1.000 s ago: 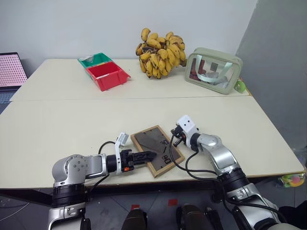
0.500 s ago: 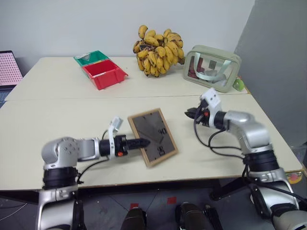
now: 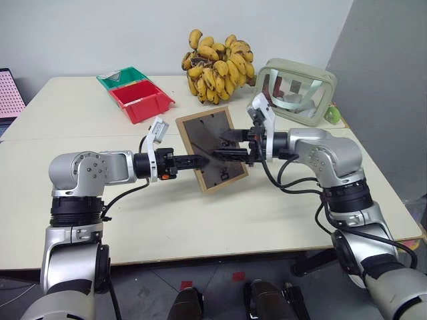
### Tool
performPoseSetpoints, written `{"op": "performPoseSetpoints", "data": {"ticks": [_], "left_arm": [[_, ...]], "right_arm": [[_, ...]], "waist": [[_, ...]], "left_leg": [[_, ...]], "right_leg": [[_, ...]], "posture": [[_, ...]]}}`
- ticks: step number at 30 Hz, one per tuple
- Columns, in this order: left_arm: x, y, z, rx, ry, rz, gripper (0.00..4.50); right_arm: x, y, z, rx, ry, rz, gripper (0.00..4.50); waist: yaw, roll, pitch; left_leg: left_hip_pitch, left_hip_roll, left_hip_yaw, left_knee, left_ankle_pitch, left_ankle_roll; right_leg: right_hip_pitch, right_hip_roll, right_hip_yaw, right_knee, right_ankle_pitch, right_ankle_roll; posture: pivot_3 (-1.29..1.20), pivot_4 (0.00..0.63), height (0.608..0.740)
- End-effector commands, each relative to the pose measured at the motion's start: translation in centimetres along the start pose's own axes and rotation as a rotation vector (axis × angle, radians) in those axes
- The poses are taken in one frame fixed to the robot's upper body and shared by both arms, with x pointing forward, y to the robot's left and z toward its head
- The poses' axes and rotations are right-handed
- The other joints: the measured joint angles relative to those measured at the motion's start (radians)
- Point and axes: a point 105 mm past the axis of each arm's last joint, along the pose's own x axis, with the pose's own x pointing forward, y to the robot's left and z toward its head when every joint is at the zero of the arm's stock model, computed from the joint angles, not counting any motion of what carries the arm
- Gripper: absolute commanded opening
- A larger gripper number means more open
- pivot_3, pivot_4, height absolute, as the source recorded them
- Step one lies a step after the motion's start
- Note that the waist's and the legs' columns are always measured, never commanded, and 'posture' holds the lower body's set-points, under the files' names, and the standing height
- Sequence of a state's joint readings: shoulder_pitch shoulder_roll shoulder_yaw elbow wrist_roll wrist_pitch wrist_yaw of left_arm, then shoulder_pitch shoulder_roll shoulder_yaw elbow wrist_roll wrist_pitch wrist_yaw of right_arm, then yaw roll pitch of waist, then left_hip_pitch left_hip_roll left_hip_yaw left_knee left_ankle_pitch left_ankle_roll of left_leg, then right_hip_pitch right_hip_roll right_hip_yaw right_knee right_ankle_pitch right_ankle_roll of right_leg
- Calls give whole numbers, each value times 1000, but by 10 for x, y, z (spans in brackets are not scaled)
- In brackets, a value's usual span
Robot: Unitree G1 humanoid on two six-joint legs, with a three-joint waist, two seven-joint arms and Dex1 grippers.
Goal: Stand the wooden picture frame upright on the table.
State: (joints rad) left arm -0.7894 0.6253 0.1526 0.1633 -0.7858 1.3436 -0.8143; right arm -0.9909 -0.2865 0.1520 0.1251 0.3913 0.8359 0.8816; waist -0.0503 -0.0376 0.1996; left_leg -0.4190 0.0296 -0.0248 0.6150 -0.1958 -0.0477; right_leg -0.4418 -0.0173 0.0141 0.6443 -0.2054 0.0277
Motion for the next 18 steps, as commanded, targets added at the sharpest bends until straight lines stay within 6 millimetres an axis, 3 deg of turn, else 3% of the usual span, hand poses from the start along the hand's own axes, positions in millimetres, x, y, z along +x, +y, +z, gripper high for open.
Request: {"op": "performPoseSetpoints", "data": {"ticks": [1, 6, 10, 15, 18], "left_arm": [[7, -20, 10, 94, -23, -82, 1293], [5, -19, 6, 61, -23, -89, 1293], [2, -12, 0, -21, -34, -91, 1293], [3, -8, -20, -64, 21, -75, 1293], [2, -13, -29, -206, 36, -133, 1293]], "right_arm": [[14, 20, 9, -63, -25, 43, 4464], [-3, 43, 5, -55, -52, 196, 4464], [-43, 44, -14, -62, 28, 287, 4464], [-77, 26, -22, -51, 69, 213, 4464], [-104, -13, -29, -366, 75, -71, 4464]], "waist": [[0, 0, 0], [13, 0, 0], [22, 0, 0], [15, -1, 0], [14, -1, 0]], "left_leg": [[0, 0, 0, 0, 0, 0], [-1, -1, 0, 0, 0, 0], [0, -1, -1, 0, 0, 0], [0, 0, 0, 1, 0, 0], [1, 0, 0, 1, 0, 0]], "right_leg": [[0, 0, 0, 0, 0, 0], [0, -1, 0, 0, 0, 0], [1, -1, -1, 0, 0, 0], [1, -1, -1, 0, 0, 0], [1, 0, 0, 1, 0, 0]], "posture": [[0, 150, 740], [0, 150, 740], [0, 150, 740], [0, 150, 740], [0, 150, 740]]}}
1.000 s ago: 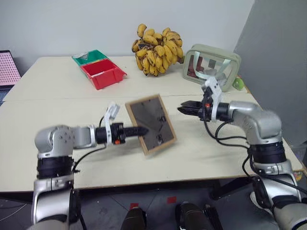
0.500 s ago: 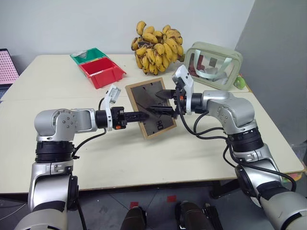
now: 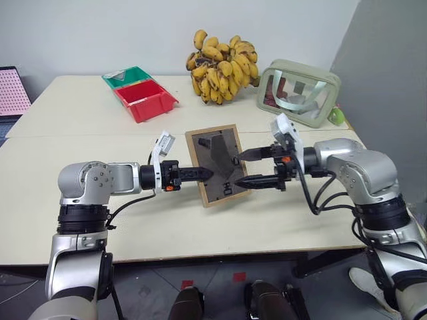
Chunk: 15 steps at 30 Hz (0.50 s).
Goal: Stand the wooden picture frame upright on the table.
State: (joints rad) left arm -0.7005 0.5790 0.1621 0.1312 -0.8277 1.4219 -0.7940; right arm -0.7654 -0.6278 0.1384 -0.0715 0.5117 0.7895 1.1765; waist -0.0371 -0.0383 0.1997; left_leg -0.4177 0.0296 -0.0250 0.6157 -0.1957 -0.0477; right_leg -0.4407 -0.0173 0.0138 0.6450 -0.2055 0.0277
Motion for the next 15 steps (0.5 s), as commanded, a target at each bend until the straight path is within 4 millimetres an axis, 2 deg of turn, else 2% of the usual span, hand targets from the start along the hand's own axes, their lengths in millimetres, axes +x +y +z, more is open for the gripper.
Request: {"op": "performPoseSetpoints", "data": {"ticks": [1, 4, 7, 10, 15], "left_arm": [[-6, -17, 4, -128, -33, -131, 1293], [-6, -25, 12, -253, -48, -261, 1293], [-4, -35, 10, -323, -11, -352, 1293], [-3, -44, 5, -351, 33, -401, 1293], [2, -50, -13, -367, 122, -396, 1293]], "right_arm": [[-39, -35, 3, -507, 26, -336, 4464], [-56, -45, -14, -1001, 129, -443, 4464], [-48, -38, -23, -1318, 97, -411, 4464], [-33, -35, -27, -1469, 56, -368, 4464], [-11, -41, 3, -1613, -87, -445, 4464]], "waist": [[2, 0, 0], [3, -1, 0], [1, -1, 0], [-13, -1, 0], [-20, -1, 0]], "left_leg": [[0, 0, 0, 0, 0, 0], [-1, 0, 1, 3, 0, 0], [-1, -1, 2, 5, 0, 0], [0, -1, 3, 6, 0, 0], [1, -1, 2, 8, 1, -2]], "right_leg": [[0, 0, 0, 0, 0, 0], [0, 0, 0, -1, 0, 1], [1, 0, 1, -1, 1, 2], [1, -1, 3, 0, 2, 3], [1, -1, 5, 4, 3, 3]], "posture": [[0, 150, 740], [0, 150, 740], [0, 150, 740], [0, 150, 740], [0, 150, 740]]}}
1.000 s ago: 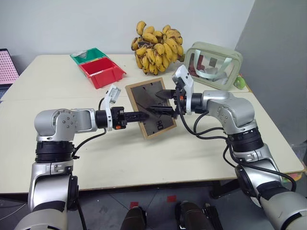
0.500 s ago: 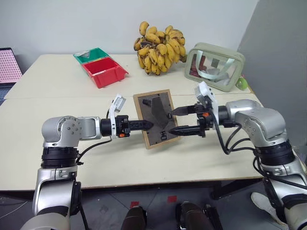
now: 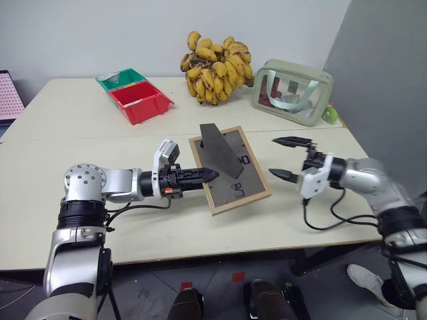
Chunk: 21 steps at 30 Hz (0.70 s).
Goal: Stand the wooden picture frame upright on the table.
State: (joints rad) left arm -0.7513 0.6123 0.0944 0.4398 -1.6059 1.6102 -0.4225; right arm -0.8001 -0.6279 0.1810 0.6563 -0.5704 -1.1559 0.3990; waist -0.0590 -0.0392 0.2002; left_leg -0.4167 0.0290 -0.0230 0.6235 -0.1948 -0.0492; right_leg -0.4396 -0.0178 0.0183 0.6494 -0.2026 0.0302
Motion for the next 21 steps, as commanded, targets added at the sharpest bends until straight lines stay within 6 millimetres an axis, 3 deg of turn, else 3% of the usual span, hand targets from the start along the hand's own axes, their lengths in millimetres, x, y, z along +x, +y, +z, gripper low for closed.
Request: {"op": "performPoseSetpoints", "data": {"ticks": [1, 5, 8, 14, 21], "left_arm": [[3, -12, -8, 19, 41, -28, 1293], [4, -10, -10, 2, 27, -18, 1293], [6, -11, -11, 0, 15, -17, 1293], [9, -6, -24, 7, 51, 9, 1293], [8, -5, -27, 78, 14, 63, 1293]], "right_arm": [[12, -33, 5, -139, -66, -137, 4464], [20, -43, 29, -201, -223, -179, 4464], [19, -32, 38, -255, -290, -110, 4022], [22, -30, 35, -283, -296, -92, 2657], [18, -34, 30, -285, -277, -106, 1448]], "waist": [[4, 0, 0], [11, 0, 0], [21, 0, 0], [26, 0, 0], [26, 0, 0]], "left_leg": [[0, 0, -1, 0, 1, -1], [0, -1, -2, 1, 1, -2], [0, -2, -2, 1, 1, -2], [0, -3, -2, 2, 1, -1], [1, -3, -2, 3, 1, -1]], "right_leg": [[0, 0, 0, 0, 0, 0], [2, 0, -1, -1, 0, -1], [3, -1, 0, -2, -1, -3], [4, -2, 0, -2, -2, -5], [5, -1, 0, -2, -2, -6]], "posture": [[0, 150, 740], [0, 150, 740], [0, 150, 740], [0, 150, 740], [0, 150, 740]]}}
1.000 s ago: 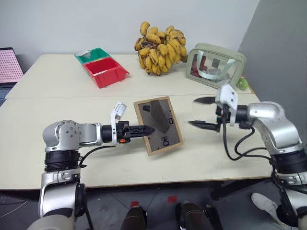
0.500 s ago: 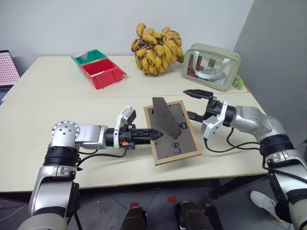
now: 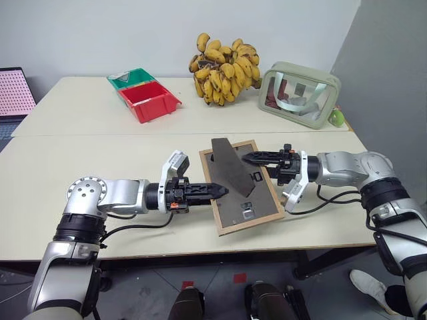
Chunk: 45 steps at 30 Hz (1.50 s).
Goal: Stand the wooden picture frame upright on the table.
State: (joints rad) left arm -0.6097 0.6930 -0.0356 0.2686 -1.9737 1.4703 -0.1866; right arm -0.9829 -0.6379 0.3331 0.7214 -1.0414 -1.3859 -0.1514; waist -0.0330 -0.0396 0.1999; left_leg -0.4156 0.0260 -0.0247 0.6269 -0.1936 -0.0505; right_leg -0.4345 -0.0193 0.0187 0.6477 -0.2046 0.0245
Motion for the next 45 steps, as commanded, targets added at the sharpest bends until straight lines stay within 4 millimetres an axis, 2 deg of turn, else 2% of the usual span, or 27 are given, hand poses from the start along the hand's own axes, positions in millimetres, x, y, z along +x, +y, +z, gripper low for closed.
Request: {"op": "performPoseSetpoints", "data": {"ticks": [1, 2, 4, 8, 12, 14, 15, 17, 20, 23, 25, 28, 33, 34, 40, 43, 45], "left_arm": [[2, -3, 0, 95, -15, 62, 1638], [0, -4, 2, 101, -37, 63, 1986], [-6, -6, 13, 99, -111, 57, 2387], [-29, -11, 43, 108, -297, 78, 3191], [-52, -21, 43, 257, -386, 211, 4002], [-58, -15, 42, 407, -418, 393, 4436], [-61, -8, 43, 536, -428, 552, 4490], [-59, -9, 47, 746, -465, 709, 4500], [-49, -16, 45, 922, -513, 750, 4500], [-45, -11, 40, 1039, -505, 799, 4500], [-42, -4, 35, 1084, -471, 812, 4500], [-39, 5, 28, 1101, -428, 810, 4500], [-42, 16, 24, 1068, -423, 821, 4500], [-42, 16, 23, 1069, -423, 821, 4500], [-43, 19, 25, 1065, -423, 829, 4500], [-44, 20, 27, 1068, -419, 831, 4500], [-48, 20, 28, 1068, -411, 839, 4500]], "right_arm": [[-8, -26, -8, -46, 20, -84, 1439], [-10, -25, -8, -38, 25, -85, 1439], [-18, -23, -10, -15, 43, -84, 1309], [-31, -19, -16, 71, 100, -109, 1293], [-33, 3, -29, 272, 204, -114, 1293], [-26, 19, -44, 488, 318, -114, 1293], [-17, 28, -54, 697, 367, -111, 1293], [3, 35, -60, 1102, 336, -135, 1292], [26, 27, -64, 1546, 224, -190, 1292], [43, 23, -62, 1823, 140, -149, 1292], [56, 37, -55, 1903, 144, -52, 1292], [62, 57, -47, 1931, 192, 52, 1292], [65, 80, -42, 1991, 266, 70, 1292], [65, 82, -41, 1993, 263, 79, 1638], [65, 82, -42, 2001, 259, 56, 2942], [55, 84, -42, 2000, 267, 59, 3607], [38, 90, -40, 1974, 305, 89, 4084]], "waist": [[0, 0, 0], [0, 0, 0], [1, 0, 0], [1, 0, 0], [-12, -1, 0], [-19, -2, 1], [-20, -3, 1], [-20, -3, 2], [-14, 0, 3], [-1, 2, 4], [2, 2, 4], [3, 0, 3], [4, 0, 3], [3, 0, 3], [1, 0, 3], [0, 0, 3], [3, 0, 3]], "left_leg": [[0, 0, 0, 0, 0, 0], [0, 0, 0, 0, 0, 0], [0, 0, 0, 0, 0, 0], [0, 0, 0, 1, 0, 0], [2, 0, 0, 1, 0, 0], [6, 1, 0, -1, -1, 1], [11, 2, 0, -3, -1, 2], [17, 2, -1, -3, -1, 2], [19, 4, -1, -2, -1, 1], [19, 4, -1, -2, 0, 1], [17, 4, 0, -2, 0, 1], [15, 4, 1, -3, -1, 1], [5, 3, 1, -3, -1, 2], [3, 3, 2, -2, -1, 2], [4, 4, 0, -1, -1, 2], [4, 4, 0, 0, -1, 2], [4, 4, 0, 0, -1, 2]], "right_leg": [[0, 0, 0, 0, 0, 0], [0, 0, 0, 0, 0, 0], [0, 0, 0, -1, 0, 0], [1, 0, 0, 0, 0, 0], [3, 0, 1, -1, 0, 0], [8, 0, 0, -3, 0, 0], [14, 0, 0, -5, -1, -1], [19, 0, -1, -4, -1, -2], [21, 2, -2, 0, 0, -4], [19, 2, -3, 1, 0, -4], [17, 2, -3, 0, 0, -4], [15, 2, -3, -2, 0, -4], [7, 1, -3, -4, -1, -3], [6, 1, -2, -4, 1, -1], [6, 2, -3, -2, 0, -2], [6, 2, -3, -2, 0, -1], [6, 2, -3, -2, 0, -1]], "posture": [[0, 150, 740], [0, 150, 740], [0, 150, 740], [0, 150, 740], [0, 150, 740], [0, 150, 740], [0, 150, 740], [0, 150, 740], [0, 150, 740], [0, 150, 740], [0, 150, 740], [0, 150, 740], [0, 150, 740], [0, 150, 740], [0, 150, 740], [0, 150, 740], [0, 150, 740]]}}
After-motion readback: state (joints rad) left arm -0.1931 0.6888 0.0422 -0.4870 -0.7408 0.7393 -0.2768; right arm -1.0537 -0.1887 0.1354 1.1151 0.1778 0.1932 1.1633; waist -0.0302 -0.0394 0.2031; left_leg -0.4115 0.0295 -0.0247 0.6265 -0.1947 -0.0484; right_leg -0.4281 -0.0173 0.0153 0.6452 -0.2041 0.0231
